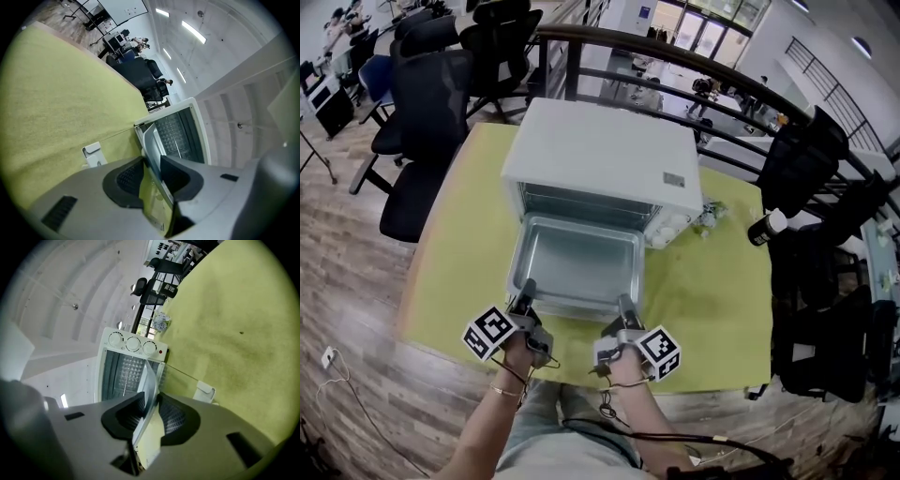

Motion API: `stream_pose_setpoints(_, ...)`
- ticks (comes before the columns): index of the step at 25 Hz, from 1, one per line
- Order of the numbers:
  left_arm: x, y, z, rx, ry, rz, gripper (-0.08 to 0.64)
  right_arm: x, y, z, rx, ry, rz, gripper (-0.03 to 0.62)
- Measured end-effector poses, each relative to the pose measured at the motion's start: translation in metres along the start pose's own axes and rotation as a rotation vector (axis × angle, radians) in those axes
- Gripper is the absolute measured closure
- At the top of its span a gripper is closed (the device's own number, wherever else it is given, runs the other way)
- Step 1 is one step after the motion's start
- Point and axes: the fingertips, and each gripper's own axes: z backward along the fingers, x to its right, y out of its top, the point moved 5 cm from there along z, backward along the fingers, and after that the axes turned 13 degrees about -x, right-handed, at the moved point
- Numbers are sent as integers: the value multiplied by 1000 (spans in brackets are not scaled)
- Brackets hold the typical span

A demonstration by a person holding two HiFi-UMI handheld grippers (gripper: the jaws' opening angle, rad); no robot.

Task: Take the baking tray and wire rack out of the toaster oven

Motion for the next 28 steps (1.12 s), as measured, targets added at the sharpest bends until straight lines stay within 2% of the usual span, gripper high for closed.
stream_pose_setpoints(10, 22, -17, 21, -42, -25, -36, 453, -16, -3, 40, 24, 10, 32, 505)
stream_pose_setpoints(19, 34, -28, 22, -87, -41, -66, 451, -17, -1, 63, 73, 7, 22, 506)
stream_pose_setpoints(28, 48, -49, 1, -189, -63, -112, 449, -6, 12, 91, 169, -14, 3, 505)
